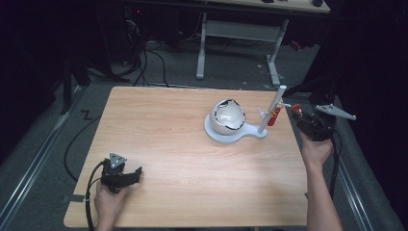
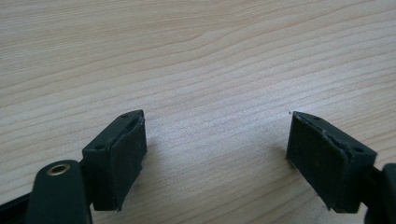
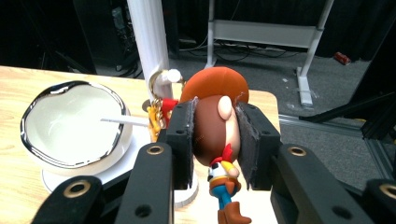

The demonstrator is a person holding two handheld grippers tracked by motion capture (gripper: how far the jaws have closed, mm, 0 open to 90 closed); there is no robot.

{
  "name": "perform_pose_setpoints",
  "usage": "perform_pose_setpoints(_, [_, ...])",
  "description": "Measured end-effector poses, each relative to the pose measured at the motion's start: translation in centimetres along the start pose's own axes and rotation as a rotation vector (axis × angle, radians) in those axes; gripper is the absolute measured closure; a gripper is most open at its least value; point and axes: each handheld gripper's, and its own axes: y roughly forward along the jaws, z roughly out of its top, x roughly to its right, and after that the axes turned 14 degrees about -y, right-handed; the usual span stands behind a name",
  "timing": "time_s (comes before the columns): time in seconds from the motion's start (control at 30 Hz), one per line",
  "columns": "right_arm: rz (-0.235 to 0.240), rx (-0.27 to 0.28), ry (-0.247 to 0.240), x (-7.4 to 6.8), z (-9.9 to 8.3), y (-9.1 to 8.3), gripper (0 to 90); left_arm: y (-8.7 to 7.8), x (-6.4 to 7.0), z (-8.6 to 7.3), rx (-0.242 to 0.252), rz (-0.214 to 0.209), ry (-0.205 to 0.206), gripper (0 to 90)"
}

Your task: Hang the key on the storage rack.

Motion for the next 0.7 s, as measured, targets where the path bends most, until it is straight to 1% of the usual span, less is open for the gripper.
perform_pose_setpoints(0.23, [0.008, -0.009, -0.007, -0.6, -0.7, 0.5, 68.8, 0.0, 0.0, 0.0, 0.0, 0.0, 0.0, 20.5])
perform_pose_setpoints(0.27, [0.007, -0.017, -0.013, -1.0, -1.0, 0.7, 68.8, 0.0, 0.0, 0.0, 0.001, 0.0, 0.0, 20.5])
perform_pose_setpoints(0.4, [0.008, -0.029, -0.017, -1.4, -1.4, 1.1, 68.8, 0.0, 0.0, 0.0, 0.0, 0.0, 0.0, 20.5])
perform_pose_setpoints(0.43, [0.009, -0.035, -0.02, -1.8, -1.8, 1.5, 68.8, 0.0, 0.0, 0.0, 0.0, 0.0, 0.0, 20.5])
perform_pose_setpoints(0.53, [0.011, -0.04, -0.026, -2.1, -2.0, 1.7, 68.8, 0.0, 0.0, 0.0, 0.0, 0.0, 0.0, 20.5])
perform_pose_setpoints(0.57, [0.012, -0.047, -0.033, -2.4, -2.2, 2.0, 68.8, 0.0, 0.0, 0.0, 0.0, 0.0, 0.0, 20.5])
perform_pose_setpoints(0.7, [0.017, -0.048, -0.03, -2.8, -2.5, 2.4, 68.7, 0.0, 0.0, 0.0, 0.0, 0.0, 0.0, 20.5])
